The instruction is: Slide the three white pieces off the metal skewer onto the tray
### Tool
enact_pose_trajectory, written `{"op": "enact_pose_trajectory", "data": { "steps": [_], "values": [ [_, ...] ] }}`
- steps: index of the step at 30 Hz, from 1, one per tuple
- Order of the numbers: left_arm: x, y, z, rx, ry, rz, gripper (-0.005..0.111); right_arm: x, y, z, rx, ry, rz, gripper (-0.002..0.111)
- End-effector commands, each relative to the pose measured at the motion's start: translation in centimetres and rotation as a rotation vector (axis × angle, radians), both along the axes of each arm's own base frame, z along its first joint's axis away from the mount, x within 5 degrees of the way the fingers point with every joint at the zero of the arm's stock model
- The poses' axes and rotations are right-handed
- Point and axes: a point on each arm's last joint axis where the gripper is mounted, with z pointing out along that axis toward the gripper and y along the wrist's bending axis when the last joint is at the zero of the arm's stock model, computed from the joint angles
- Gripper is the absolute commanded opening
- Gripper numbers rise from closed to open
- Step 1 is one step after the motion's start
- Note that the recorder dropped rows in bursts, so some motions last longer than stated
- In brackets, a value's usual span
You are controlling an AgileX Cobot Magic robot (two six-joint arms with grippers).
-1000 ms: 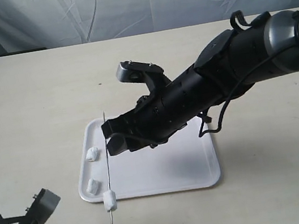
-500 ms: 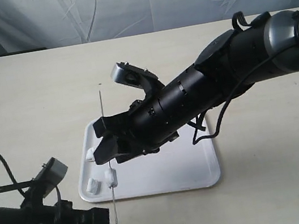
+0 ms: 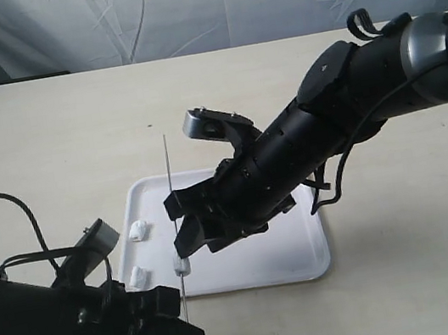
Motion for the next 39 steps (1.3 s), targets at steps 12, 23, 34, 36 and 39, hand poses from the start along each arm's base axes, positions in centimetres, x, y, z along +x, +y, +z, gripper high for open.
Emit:
{"op": "enact_pose_trajectory", "data": {
  "steps": [12,23,34,36,39],
  "values": [
    [-0.1,-0.3,0.2,-0.005,0.015,-0.005,0.000,-0.9,1.1,0.2,0.029,0.025,0.017,0.054],
    [-0.3,-0.4,0.3,-0.030,0.028,-0.017,0.000,-1.4,1.6,0.2,0.029,0.027,0.029,0.048],
    [-0.2,-0.5,0.5,-0.052,0.037,-0.005,0.000,-1.7,1.5,0.2,0.024,0.039,0.061,0.031],
    [-0.2,-0.6,0.5,-0.061,0.042,0.004,0.000,-1.7,1.5,0.2,0.024,0.039,0.061,0.031],
    [-0.2,-0.6,0.6,-0.068,0.046,0.000,0.000,-1.7,1.5,0.2,0.024,0.039,0.061,0.031]
  ]
}}
